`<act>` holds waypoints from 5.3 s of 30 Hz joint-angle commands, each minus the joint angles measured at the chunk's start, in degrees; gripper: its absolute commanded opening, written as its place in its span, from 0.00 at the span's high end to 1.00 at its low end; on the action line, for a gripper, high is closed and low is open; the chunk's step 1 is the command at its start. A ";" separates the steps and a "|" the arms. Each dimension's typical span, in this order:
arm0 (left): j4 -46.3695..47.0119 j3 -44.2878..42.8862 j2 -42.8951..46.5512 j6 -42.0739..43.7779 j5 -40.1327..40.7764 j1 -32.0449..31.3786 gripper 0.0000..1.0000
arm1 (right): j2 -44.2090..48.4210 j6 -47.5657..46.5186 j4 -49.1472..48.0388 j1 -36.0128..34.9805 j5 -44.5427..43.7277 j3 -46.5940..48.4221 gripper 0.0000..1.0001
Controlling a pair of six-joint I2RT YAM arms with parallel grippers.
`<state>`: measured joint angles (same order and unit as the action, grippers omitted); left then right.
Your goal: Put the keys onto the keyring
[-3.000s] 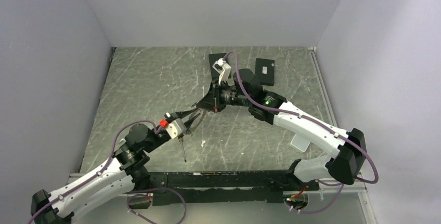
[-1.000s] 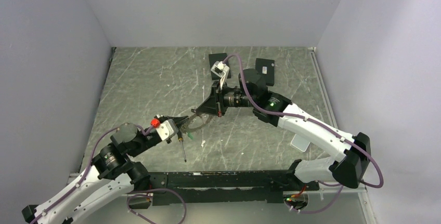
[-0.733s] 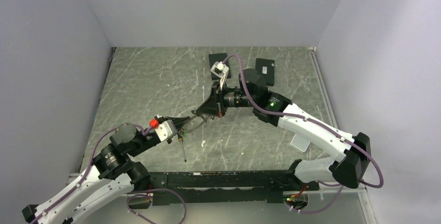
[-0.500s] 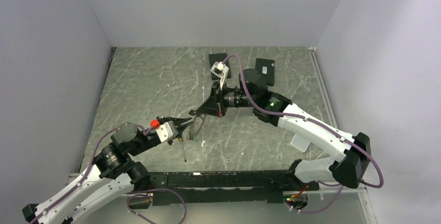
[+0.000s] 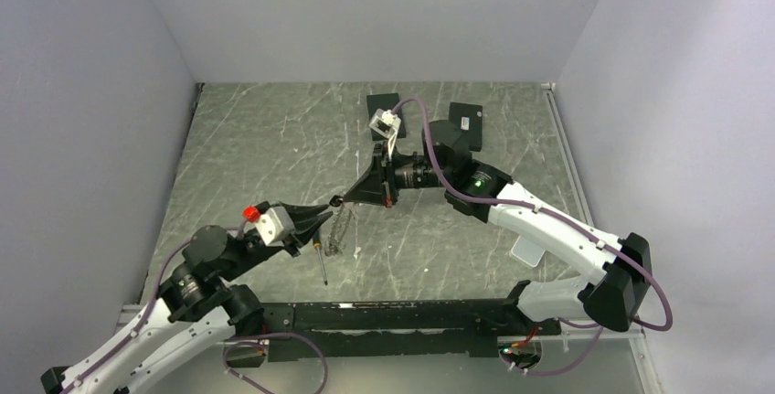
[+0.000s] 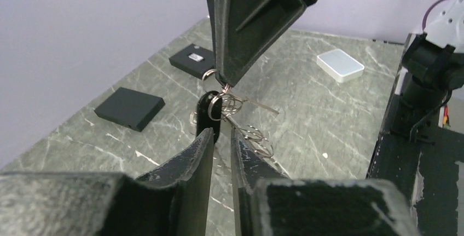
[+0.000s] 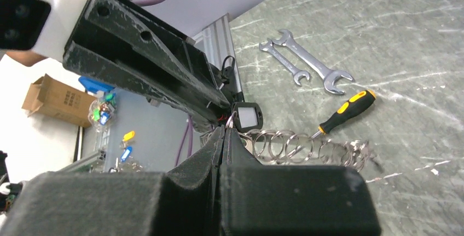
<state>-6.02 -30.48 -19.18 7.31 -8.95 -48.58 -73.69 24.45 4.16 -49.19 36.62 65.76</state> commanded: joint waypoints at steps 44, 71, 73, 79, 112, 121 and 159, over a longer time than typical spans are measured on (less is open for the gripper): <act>8.45 0.51 -6.31 0.65 -10.13 -0.13 0.80 | 2.67 -3.36 -9.44 1.47 12.76 -0.81 1.00; 7.62 0.16 -5.49 0.95 -9.40 -0.06 1.00 | 1.37 -3.14 -10.02 1.38 15.42 -1.65 1.00; 6.44 -0.67 -5.77 0.76 -8.56 -0.11 1.00 | 1.18 -3.84 -9.08 1.37 15.22 -1.41 1.00; -0.45 -4.34 -7.65 1.27 -5.26 -0.07 1.00 | 0.51 -6.93 -4.59 0.28 12.27 0.75 1.00; -11.20 -10.13 -16.30 2.07 3.97 -0.07 1.00 | -11.73 0.79 7.88 -3.98 -9.35 10.55 1.00; -12.98 -10.54 -13.97 3.10 0.36 -0.14 0.87 | -10.20 -3.56 8.53 -3.90 -7.48 10.57 1.00; -3.15 -3.25 -9.93 -4.28 -5.77 -0.05 0.90 | -2.54 -3.30 -0.66 0.15 5.12 4.44 1.00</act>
<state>-15.29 -35.24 -29.19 5.15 -20.14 -48.47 -79.48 20.62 9.30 -49.10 39.35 69.04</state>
